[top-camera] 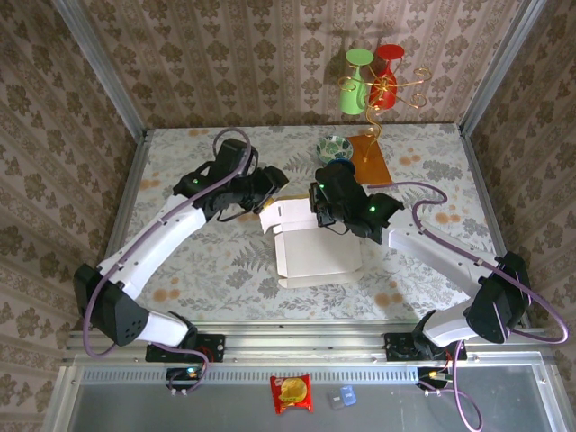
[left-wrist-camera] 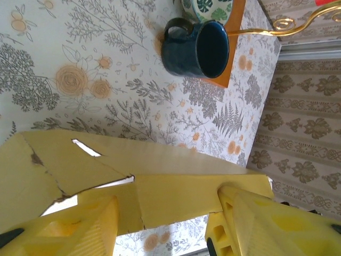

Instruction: Fold the paper box

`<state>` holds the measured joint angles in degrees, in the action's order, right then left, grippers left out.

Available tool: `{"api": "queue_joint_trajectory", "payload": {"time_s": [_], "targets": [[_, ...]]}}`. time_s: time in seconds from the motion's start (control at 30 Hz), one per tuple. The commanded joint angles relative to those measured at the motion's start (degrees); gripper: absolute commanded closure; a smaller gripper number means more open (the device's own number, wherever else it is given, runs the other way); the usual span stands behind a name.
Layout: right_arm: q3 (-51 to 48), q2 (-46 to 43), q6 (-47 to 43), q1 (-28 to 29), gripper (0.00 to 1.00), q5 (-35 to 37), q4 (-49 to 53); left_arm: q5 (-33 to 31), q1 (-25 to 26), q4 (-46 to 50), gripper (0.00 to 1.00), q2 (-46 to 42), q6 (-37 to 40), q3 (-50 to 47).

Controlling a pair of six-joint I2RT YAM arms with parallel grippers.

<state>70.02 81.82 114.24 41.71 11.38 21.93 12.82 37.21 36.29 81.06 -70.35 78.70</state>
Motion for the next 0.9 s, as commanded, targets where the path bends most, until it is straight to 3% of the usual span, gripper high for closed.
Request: {"api": "queue_joint_trajectory", "payload": {"time_s": [0.0, 0.3, 0.47, 0.57, 0.87], "targets": [[-0.56, 0.63, 0.65, -0.27, 1.0, 0.05, -1.28, 0.98, 0.66, -1.3, 0.42, 0.77, -1.49, -1.06], [-2.17, 0.76, -0.32, -0.49, 1.0, -0.83, -3.47, 0.6, 0.54, -2.5, 0.48, 1.1, -1.56, -1.53], [-8.71, -0.25, -7.09, -1.75, 1.0, -2.22, -13.5, -0.68, -2.5, 1.18, 0.35, -2.42, 2.82, -1.28], [-12.95, 0.2, -11.04, -3.4, 1.0, -4.74, -21.33, -0.01, -5.75, 2.92, 0.33, -5.53, 4.89, -4.0], [-16.94, 6.56, -16.33, -5.92, 1.0, -14.43, -36.39, -3.74, -13.8, 1.23, 0.42, -12.77, 22.62, -14.01]]}}
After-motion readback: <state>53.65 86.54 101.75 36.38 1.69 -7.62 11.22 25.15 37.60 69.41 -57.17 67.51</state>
